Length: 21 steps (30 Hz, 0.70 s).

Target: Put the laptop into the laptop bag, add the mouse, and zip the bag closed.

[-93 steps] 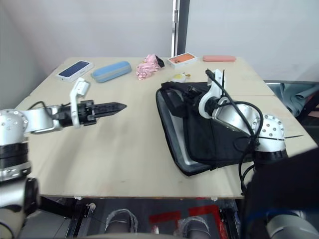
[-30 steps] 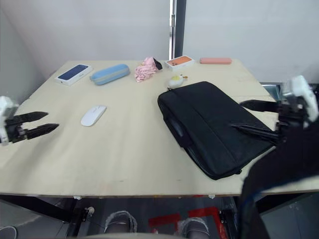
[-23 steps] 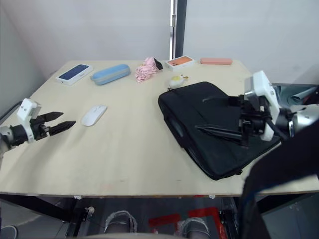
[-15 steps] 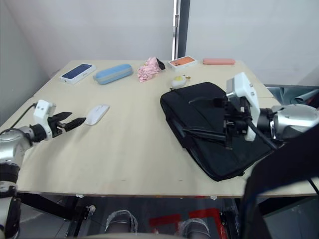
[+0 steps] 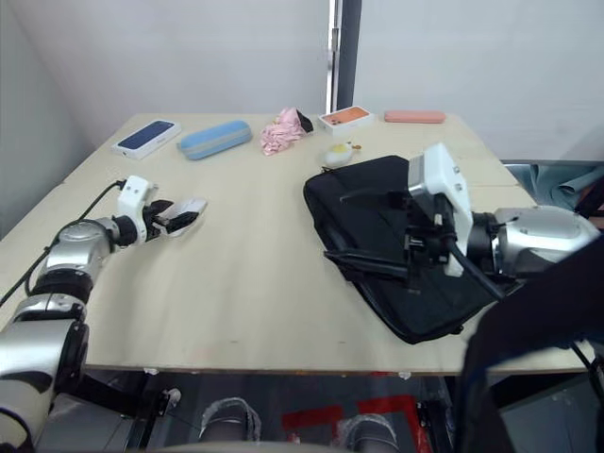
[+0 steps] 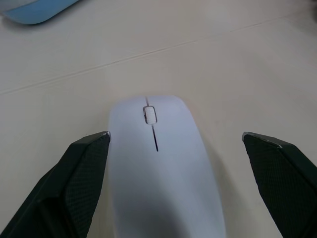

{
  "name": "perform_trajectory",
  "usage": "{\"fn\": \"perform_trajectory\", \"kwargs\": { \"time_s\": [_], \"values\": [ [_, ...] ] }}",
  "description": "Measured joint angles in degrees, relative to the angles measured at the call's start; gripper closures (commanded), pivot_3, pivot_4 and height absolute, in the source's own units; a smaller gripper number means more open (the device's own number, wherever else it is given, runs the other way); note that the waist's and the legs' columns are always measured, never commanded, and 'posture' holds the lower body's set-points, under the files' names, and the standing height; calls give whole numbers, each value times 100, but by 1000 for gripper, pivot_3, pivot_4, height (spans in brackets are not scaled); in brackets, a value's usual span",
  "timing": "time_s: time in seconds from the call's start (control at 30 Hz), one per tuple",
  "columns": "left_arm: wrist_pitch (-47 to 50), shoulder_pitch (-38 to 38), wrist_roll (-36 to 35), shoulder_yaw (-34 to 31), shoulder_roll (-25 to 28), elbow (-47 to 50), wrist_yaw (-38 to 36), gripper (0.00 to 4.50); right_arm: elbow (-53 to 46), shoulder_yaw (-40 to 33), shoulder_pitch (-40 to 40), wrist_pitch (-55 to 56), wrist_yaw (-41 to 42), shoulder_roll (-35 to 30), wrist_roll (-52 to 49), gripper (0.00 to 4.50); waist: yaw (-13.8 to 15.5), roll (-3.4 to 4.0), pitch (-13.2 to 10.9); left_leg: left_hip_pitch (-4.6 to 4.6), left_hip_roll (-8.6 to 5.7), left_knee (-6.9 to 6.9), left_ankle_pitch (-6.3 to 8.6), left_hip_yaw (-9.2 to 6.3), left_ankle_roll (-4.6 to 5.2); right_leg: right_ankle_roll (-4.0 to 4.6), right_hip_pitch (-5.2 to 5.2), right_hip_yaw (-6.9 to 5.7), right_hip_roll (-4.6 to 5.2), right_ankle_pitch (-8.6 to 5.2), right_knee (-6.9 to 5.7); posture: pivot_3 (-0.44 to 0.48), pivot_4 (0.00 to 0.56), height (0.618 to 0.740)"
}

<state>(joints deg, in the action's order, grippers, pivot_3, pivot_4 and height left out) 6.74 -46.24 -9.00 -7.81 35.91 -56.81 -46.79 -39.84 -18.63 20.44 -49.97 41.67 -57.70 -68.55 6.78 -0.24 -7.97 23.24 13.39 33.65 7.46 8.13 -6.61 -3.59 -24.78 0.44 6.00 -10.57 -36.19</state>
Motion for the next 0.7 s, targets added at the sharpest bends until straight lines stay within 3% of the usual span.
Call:
{"fn": "perform_trajectory", "kwargs": {
  "time_s": [0.37, 0.7],
  "values": [
    [-325, -342, 400, 127, -214, -957, 528, 0, -184, -6, -142, 22, -534, 39, -365, 42, 26, 0, 0, 2, 0, 0, 0, -2, 0, 0, 1, -2, 0, 0, 2, 0, 150, 740],
    [-578, -344, 521, 122, -211, -1083, 556, 0, -231, 3, -144, 61, -646, 37, -410, 42, 28, -1, 0, 0, 0, -1, 0, -4, -1, -1, 3, -3, 1, 0, 2, 0, 150, 740]
  ]
}}
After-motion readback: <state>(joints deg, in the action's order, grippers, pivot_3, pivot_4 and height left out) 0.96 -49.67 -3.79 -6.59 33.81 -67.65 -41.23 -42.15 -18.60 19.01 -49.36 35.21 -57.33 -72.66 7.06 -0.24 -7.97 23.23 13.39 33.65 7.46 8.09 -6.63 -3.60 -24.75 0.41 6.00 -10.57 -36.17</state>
